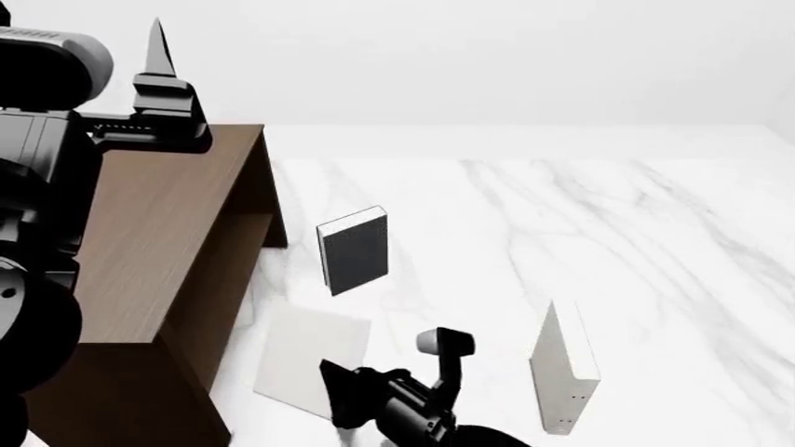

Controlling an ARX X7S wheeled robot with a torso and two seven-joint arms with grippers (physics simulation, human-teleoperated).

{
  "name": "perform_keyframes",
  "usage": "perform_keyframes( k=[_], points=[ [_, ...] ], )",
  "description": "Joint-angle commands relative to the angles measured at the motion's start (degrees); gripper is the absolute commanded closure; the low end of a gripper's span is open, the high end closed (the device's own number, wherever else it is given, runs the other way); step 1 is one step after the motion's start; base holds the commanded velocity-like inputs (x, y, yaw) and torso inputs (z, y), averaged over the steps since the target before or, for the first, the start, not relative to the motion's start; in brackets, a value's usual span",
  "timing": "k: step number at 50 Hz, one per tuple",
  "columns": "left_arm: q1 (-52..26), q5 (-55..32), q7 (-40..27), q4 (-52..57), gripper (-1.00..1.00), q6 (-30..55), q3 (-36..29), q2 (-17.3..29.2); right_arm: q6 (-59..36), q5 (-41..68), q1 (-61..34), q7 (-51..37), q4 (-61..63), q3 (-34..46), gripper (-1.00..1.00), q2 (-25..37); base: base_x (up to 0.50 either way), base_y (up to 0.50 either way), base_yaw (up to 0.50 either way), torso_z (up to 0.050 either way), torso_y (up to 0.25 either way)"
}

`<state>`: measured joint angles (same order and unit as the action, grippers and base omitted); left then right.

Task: Pick up the book on the right and place it under the cabinet shelf.

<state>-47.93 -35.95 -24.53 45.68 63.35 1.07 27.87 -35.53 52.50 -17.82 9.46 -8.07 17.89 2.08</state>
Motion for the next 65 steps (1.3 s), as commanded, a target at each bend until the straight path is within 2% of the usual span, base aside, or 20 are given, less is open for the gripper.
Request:
perform_keyframes(
  k=[1, 20, 29, 37, 47, 51, 56, 65],
  points=[
    [0.65, 0.04, -0.19, -0.12, -1.00, -0.52, -0.19, 0.23, 4.18, 2.75, -2.89, 3.38, -6.68, 2.32, 1.00, -1.05, 0.00, 0.00, 0.00, 0.000, 0.000],
    [1.96, 0.46, -0.19, -0.62, -1.00, -1.88, -0.54, 0.84, 10.97, 9.24, -7.19, 6.17, -17.89, 9.21, 1.00, -1.68, 0.00, 0.00, 0.00, 0.000, 0.001],
    [2.08, 0.13, -0.41, -0.41, -1.00, -1.76, -0.40, 0.99, 17.93, 14.90, -11.53, 7.88, -26.73, 16.21, 1.00, -1.90, 0.00, 0.00, 0.00, 0.001, 0.001],
    [2.27, -0.13, -0.54, -0.29, -1.00, -1.79, -0.26, 1.18, 27.35, 25.52, -16.81, 9.80, -36.41, 28.74, 1.00, -2.02, 0.00, 0.00, 0.00, 0.000, 0.001],
    [2.29, -0.23, -0.68, -0.48, -1.00, -1.91, -0.38, 1.39, 42.73, 55.34, -25.03, 13.59, -45.13, 60.16, 1.00, -2.06, 0.00, 0.00, 0.00, 0.000, 0.001],
    [2.15, -0.27, -0.76, -0.63, -1.00, -1.86, -0.53, 1.45, 46.07, 63.87, -26.92, 14.59, -45.50, 69.20, 1.00, -2.07, 0.00, 0.00, 0.00, 0.000, 0.000],
    [2.04, -0.33, -0.75, -0.79, -1.00, -1.93, -0.58, 1.62, 47.83, 67.73, -27.88, 14.50, -46.28, 73.48, 1.00, -2.07, 0.00, 0.00, 0.00, 0.000, 0.002],
    [1.80, -0.47, -0.88, -0.93, -1.00, -1.78, -0.72, 1.93, 47.66, 69.12, -27.49, 14.06, -49.93, 74.49, 1.00, -2.07, 0.00, 0.00, 0.00, 0.000, 0.000]
  ],
)
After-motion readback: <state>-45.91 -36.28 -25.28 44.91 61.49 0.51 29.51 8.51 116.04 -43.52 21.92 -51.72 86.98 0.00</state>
